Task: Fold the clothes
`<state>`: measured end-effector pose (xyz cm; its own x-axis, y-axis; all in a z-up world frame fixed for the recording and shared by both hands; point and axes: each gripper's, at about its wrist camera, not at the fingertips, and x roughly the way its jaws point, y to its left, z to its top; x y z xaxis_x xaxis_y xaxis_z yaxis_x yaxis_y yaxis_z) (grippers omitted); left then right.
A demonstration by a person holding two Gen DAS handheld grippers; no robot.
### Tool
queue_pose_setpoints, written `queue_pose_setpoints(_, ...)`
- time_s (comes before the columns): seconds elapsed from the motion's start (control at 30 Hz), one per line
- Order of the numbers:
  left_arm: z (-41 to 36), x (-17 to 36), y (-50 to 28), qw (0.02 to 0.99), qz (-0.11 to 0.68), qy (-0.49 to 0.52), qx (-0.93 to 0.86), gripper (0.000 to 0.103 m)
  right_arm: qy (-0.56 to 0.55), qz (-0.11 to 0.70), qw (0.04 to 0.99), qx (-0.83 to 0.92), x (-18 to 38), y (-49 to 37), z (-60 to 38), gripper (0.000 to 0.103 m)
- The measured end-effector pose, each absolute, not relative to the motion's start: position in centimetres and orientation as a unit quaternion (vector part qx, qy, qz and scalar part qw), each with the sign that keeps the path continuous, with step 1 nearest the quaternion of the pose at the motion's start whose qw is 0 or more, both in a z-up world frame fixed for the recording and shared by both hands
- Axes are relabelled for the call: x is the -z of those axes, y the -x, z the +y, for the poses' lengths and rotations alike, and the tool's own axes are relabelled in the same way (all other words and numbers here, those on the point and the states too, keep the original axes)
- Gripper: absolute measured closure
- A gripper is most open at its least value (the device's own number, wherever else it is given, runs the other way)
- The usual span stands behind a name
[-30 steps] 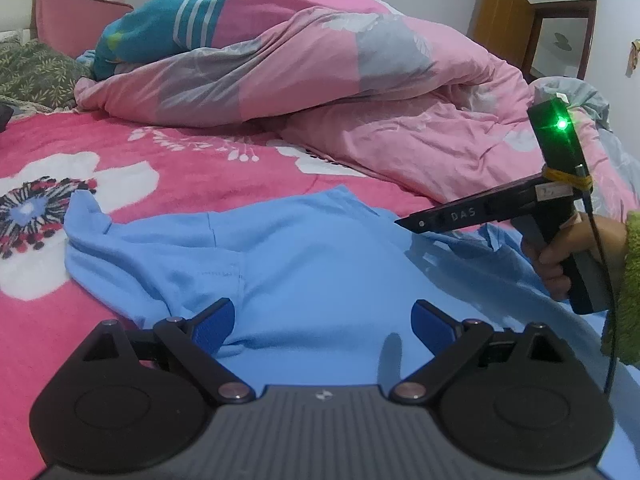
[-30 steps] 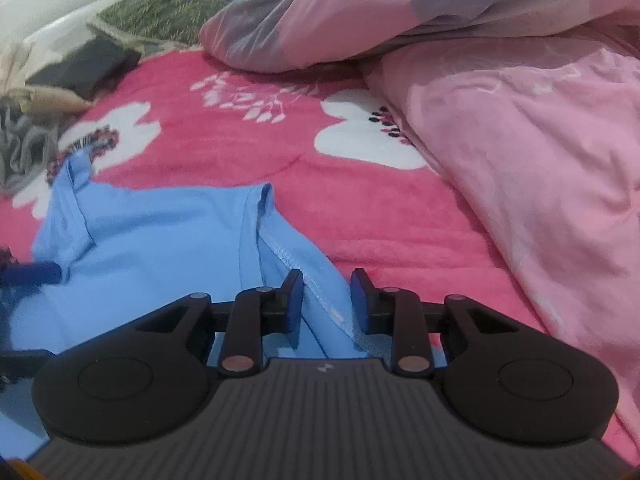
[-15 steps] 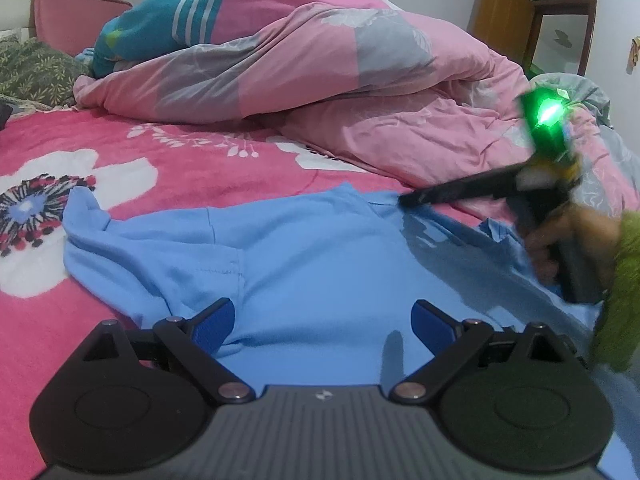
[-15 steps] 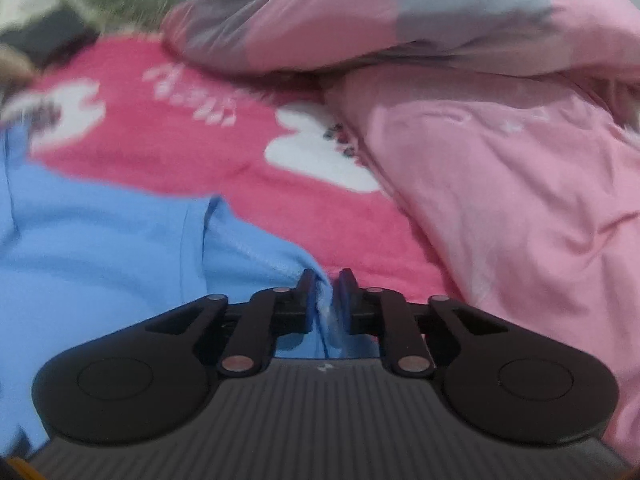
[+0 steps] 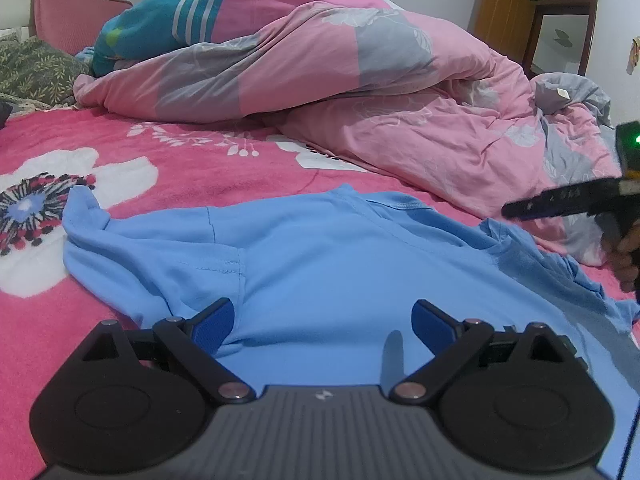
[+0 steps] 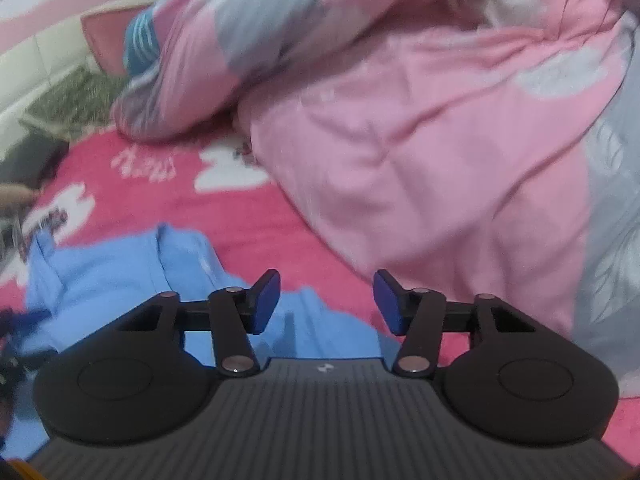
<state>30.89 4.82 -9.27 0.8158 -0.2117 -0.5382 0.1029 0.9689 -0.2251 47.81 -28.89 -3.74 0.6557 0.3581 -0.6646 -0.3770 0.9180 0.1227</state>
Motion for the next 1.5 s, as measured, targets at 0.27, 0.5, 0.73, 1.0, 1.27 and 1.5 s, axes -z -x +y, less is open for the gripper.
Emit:
queue_pose_setpoints(0.27,4.9,9.3,-31.0,0.948,0.293,0.093,0.084,0.006,0.097,0.382,0.893,-0.216,6.4,-48.1,-27.9,0.062)
queue_pose_setpoints(0.5,4.9,9.4,-30.9,0.948,0.292,0.095,0.084,0.006,0.107,0.325,0.917,-0.203,5.4,-46.1,-27.3,0.1)
queue_pose_setpoints(0.73,4.9,9.4,-30.9,0.948,0.292,0.095,0.084,0.006,0.108,0.283,0.945,-0.123,5.6,-46.5,-27.7,0.1)
queue_pose_setpoints(1.0,4.9,9.4,-30.9,0.948,0.293,0.095,0.084,0.006,0.14,0.307,0.938,-0.08,9.1,-48.4,-26.5,0.095)
queue_pose_setpoints(1.27,5.0,9.4,-31.0,0.947,0.294,0.097,0.085,0.006,0.09,0.288,0.947,-0.111,4.0,-45.7,-27.1,0.038)
queue_pose_setpoints(1.5,5.1,9.4,-31.0,0.947,0.293,0.101,0.086,0.006,0.013,0.326,0.91,-0.256,3.1,-47.9,-20.9,0.041)
